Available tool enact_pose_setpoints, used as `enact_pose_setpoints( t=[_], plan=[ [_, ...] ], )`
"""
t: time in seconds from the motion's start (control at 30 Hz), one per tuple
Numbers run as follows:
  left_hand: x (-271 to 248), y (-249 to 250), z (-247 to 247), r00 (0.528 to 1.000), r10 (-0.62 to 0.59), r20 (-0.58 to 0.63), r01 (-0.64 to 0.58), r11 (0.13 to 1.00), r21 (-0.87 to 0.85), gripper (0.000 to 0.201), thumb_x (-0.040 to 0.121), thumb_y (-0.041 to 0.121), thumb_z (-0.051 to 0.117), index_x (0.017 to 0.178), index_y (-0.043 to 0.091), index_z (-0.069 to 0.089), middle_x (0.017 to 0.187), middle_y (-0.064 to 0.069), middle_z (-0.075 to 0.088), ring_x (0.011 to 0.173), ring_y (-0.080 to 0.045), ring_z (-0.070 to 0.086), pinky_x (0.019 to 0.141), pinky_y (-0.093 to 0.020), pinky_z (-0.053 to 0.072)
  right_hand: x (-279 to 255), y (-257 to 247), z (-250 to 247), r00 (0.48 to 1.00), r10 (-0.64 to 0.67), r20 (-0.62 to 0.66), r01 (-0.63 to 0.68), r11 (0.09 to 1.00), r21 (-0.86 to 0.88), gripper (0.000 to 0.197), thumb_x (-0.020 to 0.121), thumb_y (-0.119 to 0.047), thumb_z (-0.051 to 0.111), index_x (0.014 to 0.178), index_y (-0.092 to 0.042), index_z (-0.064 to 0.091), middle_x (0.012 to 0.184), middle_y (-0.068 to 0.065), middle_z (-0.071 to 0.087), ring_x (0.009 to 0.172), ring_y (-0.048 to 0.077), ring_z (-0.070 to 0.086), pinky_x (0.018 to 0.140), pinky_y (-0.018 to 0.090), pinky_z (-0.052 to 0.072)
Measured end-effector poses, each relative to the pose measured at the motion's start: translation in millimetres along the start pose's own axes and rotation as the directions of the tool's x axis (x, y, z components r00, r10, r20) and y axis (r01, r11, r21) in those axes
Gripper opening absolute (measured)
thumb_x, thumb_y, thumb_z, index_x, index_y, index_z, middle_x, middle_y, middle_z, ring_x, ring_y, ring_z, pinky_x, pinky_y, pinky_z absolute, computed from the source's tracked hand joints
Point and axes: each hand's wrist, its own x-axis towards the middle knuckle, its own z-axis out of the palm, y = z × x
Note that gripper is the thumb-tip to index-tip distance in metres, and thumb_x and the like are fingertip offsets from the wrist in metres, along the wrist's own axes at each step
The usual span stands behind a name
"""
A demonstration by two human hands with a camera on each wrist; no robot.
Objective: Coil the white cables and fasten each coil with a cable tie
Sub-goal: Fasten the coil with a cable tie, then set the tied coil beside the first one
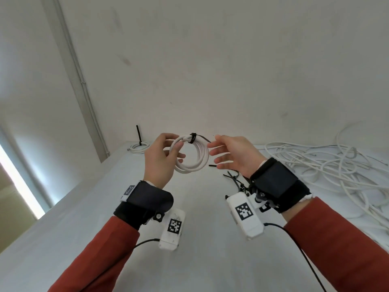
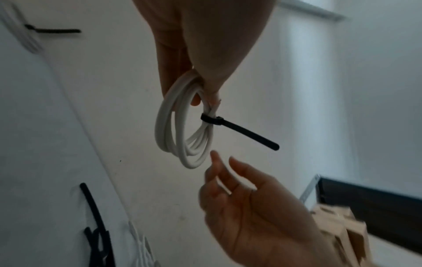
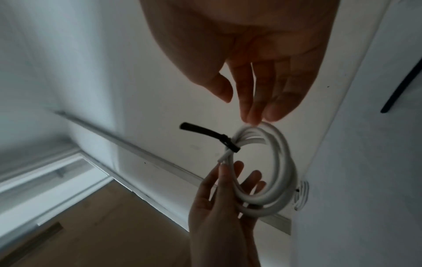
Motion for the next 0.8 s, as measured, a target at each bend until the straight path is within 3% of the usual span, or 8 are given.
enact_pose_setpoints(
  t=[0.07, 0.13, 0.27, 0.37, 0.5, 0.63, 0.73, 0.8],
  plan=[
    [8, -10, -4, 0.993, -0.111, -0.044, 0.107, 0.99, -0.089, 0.018, 0.09, 0.017, 0.064, 0.103, 0.007, 0.059, 0.093, -0.012, 0.068, 0.064, -0.024, 0.071, 0.06, -0.038, 0.058, 13, 4, 7, 1.0, -0.009, -0.029, 0.007, 0.999, -0.051, 0.028, 0.093, -0.026, 0.059, 0.11, -0.004, 0.061, 0.097, 0.01, 0.057, 0.072, 0.022, 0.055, 0.061, 0.031, 0.055],
    [16, -19, -8, 0.978, -0.2, -0.061, 0.187, 0.968, -0.169, 0.02, 0.09, 0.017, 0.065, 0.105, 0.006, 0.058, 0.094, -0.013, 0.069, 0.065, -0.024, 0.071, 0.059, -0.037, 0.057, 25, 8, 15, 0.999, 0.029, 0.046, -0.026, 0.996, -0.082, 0.034, 0.09, -0.025, 0.064, 0.116, -0.004, 0.056, 0.104, 0.011, 0.056, 0.082, 0.026, 0.059, 0.069, 0.035, 0.058],
    [34, -45, -11, 0.919, -0.392, -0.05, 0.363, 0.887, -0.286, 0.022, 0.089, 0.018, 0.065, 0.1, 0.004, 0.053, 0.091, -0.013, 0.07, 0.064, -0.021, 0.071, 0.06, -0.036, 0.058, 60, 18, 34, 0.987, 0.05, 0.15, -0.054, 0.998, 0.022, 0.033, 0.088, -0.006, 0.065, 0.117, 0.004, 0.051, 0.103, 0.02, 0.059, 0.073, 0.031, 0.066, 0.067, 0.034, 0.06],
    [50, -73, -13, 0.856, -0.516, -0.029, 0.473, 0.806, -0.356, 0.028, 0.089, 0.016, 0.065, 0.105, -0.003, 0.051, 0.09, -0.013, 0.07, 0.061, -0.02, 0.071, 0.057, -0.031, 0.059, 95, 27, 50, 0.989, 0.067, 0.133, -0.078, 0.994, 0.08, 0.019, 0.086, 0.006, 0.062, 0.104, 0.004, 0.054, 0.094, 0.024, 0.06, 0.066, 0.028, 0.064, 0.058, 0.029, 0.059],
    [73, -114, -19, 0.802, -0.597, -0.007, 0.552, 0.747, -0.37, 0.02, 0.09, 0.011, 0.062, 0.101, -0.001, 0.051, 0.089, -0.013, 0.068, 0.059, -0.016, 0.07, 0.053, -0.027, 0.057, 142, 39, 71, 0.971, 0.192, 0.14, -0.19, 0.981, -0.022, 0.011, 0.088, 0.003, 0.061, 0.083, -0.006, 0.056, 0.082, 0.014, 0.058, 0.069, 0.025, 0.058, 0.064, 0.035, 0.055],
    [106, -154, -27, 0.75, -0.662, -0.001, 0.632, 0.717, -0.295, 0.021, 0.091, 0.002, 0.057, 0.112, 0.002, 0.053, 0.084, -0.01, 0.062, 0.065, -0.016, 0.065, 0.057, -0.028, 0.055, 194, 57, 92, 0.974, 0.155, 0.163, -0.163, 0.986, 0.04, 0.014, 0.09, 0.007, 0.054, 0.084, -0.006, 0.054, 0.084, 0.014, 0.059, 0.072, 0.023, 0.062, 0.065, 0.032, 0.059],
    [135, -184, -30, 0.724, -0.689, -0.02, 0.685, 0.723, -0.091, 0.033, 0.088, -0.004, 0.057, 0.119, 0.006, 0.056, 0.084, -0.011, 0.058, 0.069, -0.016, 0.054, 0.063, -0.028, 0.048, 236, 65, 109, 0.986, 0.107, 0.13, -0.101, 0.994, -0.045, 0.016, 0.092, 0.0, 0.055, 0.107, 0.0, 0.058, 0.094, 0.01, 0.061, 0.071, 0.014, 0.069, 0.074, 0.029, 0.057],
    [153, -204, -31, 0.748, -0.663, -0.034, 0.663, 0.746, 0.053, 0.039, 0.085, -0.004, 0.061, 0.123, 0.003, 0.056, 0.097, -0.014, 0.061, 0.072, -0.02, 0.057, 0.066, -0.029, 0.048, 262, 64, 113, 0.989, 0.115, 0.092, -0.092, 0.971, -0.223, 0.029, 0.097, -0.02, 0.05, 0.121, -0.004, 0.057, 0.111, 0.009, 0.064, 0.098, 0.014, 0.067, 0.091, 0.03, 0.05]
  ],
)
